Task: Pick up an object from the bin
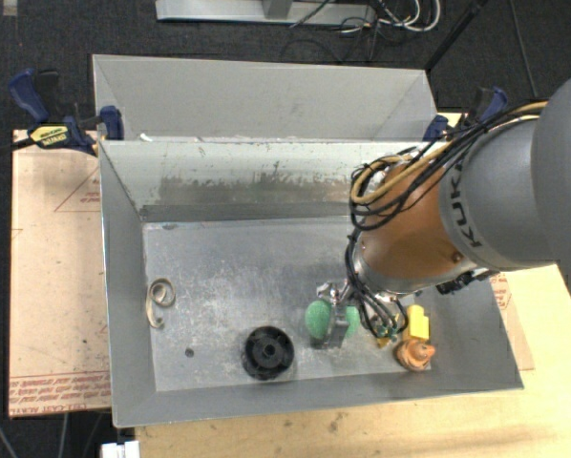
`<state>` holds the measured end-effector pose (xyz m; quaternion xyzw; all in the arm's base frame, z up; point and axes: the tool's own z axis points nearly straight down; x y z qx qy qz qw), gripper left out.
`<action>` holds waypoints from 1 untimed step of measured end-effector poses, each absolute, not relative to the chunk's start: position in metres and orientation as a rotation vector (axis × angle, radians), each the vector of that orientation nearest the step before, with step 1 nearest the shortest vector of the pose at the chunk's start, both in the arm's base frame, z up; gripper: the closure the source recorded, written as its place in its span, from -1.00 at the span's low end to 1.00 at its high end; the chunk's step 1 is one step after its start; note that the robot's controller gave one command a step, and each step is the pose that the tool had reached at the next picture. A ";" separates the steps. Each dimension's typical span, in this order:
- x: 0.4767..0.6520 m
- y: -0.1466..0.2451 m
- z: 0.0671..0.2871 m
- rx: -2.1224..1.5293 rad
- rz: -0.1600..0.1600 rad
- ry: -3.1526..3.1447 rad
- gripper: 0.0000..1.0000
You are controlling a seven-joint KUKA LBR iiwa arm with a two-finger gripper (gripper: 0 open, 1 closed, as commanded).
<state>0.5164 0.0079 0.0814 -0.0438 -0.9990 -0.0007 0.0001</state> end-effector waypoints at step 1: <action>0.517 0.008 0.088 -0.137 -0.002 -3.140 1.00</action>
Offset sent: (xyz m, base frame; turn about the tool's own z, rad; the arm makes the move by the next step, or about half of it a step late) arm 0.0000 0.0002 0.0747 0.0000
